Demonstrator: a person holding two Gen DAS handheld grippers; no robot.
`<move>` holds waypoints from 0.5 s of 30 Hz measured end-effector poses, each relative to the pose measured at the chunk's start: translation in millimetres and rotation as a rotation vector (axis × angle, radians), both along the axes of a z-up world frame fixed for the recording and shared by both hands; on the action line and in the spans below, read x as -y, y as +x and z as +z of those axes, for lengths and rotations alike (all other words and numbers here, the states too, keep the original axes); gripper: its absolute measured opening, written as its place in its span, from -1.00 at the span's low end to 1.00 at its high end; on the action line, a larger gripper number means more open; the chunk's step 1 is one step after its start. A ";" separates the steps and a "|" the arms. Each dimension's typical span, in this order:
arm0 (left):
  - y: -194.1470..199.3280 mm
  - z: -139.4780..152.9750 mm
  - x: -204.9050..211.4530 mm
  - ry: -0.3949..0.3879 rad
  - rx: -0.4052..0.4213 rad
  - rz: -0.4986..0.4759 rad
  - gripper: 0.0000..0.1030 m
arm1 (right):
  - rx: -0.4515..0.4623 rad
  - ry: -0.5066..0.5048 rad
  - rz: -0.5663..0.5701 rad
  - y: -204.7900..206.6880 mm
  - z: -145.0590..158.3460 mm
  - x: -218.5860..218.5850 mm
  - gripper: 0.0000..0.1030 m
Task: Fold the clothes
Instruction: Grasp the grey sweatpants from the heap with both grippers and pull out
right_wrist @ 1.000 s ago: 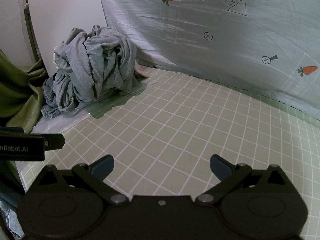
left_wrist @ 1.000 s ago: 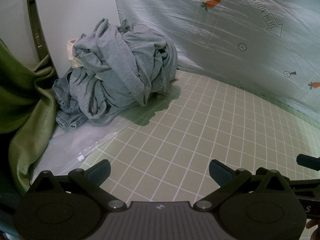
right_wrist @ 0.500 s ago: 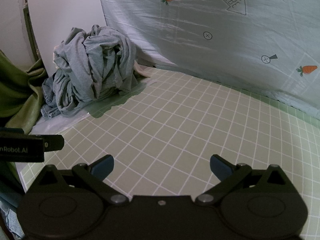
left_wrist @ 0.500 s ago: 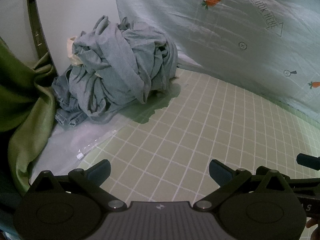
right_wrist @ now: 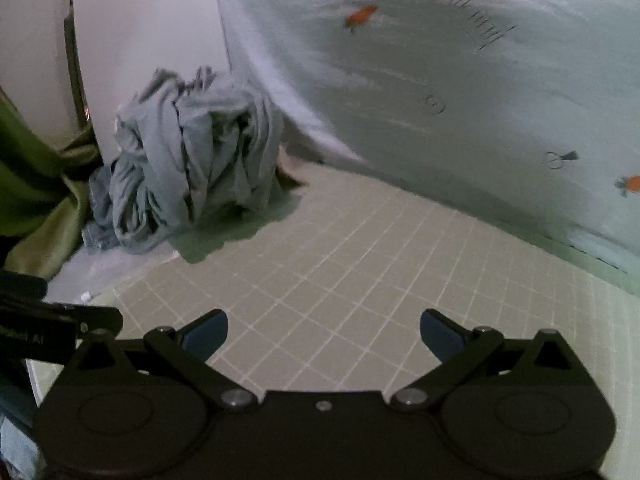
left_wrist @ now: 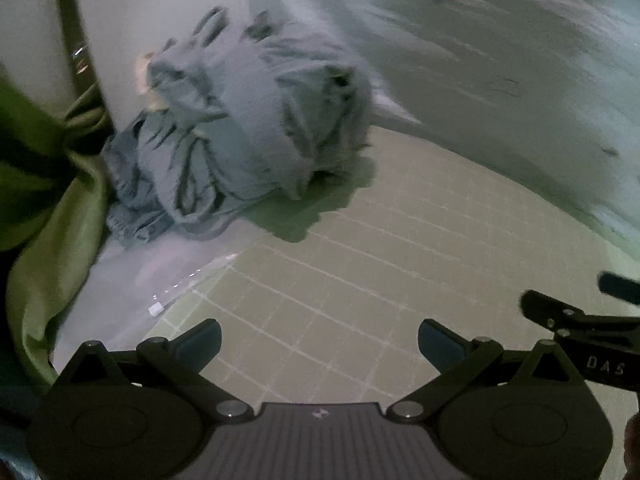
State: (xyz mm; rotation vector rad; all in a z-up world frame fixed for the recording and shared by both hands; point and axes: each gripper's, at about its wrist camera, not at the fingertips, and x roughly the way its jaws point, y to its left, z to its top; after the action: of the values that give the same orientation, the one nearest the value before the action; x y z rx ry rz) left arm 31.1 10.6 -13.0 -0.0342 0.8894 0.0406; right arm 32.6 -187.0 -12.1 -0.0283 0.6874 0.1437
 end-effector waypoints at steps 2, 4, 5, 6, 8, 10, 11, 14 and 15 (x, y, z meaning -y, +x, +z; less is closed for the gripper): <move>17.8 -3.1 -10.1 -0.028 -0.022 0.044 1.00 | -0.060 -0.032 -0.040 24.3 -1.8 -4.9 1.00; 36.2 -5.9 -20.3 -0.051 -0.036 0.074 1.00 | -0.104 0.002 -0.050 51.0 -4.2 -4.9 1.00; 45.7 -7.1 -25.4 -0.060 -0.040 0.082 1.00 | -0.097 0.028 -0.049 63.3 -4.7 -4.5 1.00; 55.6 -8.0 -30.1 -0.065 -0.040 0.093 0.99 | -0.080 0.039 -0.047 74.5 -4.8 -5.5 1.00; 76.7 -10.4 -38.0 -0.085 -0.034 0.119 0.97 | -0.058 0.031 -0.023 101.8 -5.9 -13.2 0.99; 101.1 -12.7 -46.6 -0.119 -0.018 0.150 0.82 | -0.050 0.049 0.016 129.2 -8.8 -21.8 0.93; 112.6 -14.2 -50.1 -0.135 -0.016 0.164 0.76 | -0.045 0.067 0.032 143.0 -10.0 -25.6 0.84; 148.0 -17.4 -58.8 -0.186 -0.008 0.194 0.35 | -0.031 0.122 0.081 184.3 -13.4 -36.9 0.64; 158.7 -17.9 -60.8 -0.201 -0.003 0.200 0.20 | -0.028 0.143 0.097 198.0 -14.4 -42.3 0.60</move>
State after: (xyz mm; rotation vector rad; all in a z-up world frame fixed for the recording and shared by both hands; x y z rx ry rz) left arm 189.8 71.5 -30.9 -0.3105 0.8884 0.1383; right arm 230.5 -144.7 -26.5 0.0774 0.7026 0.2868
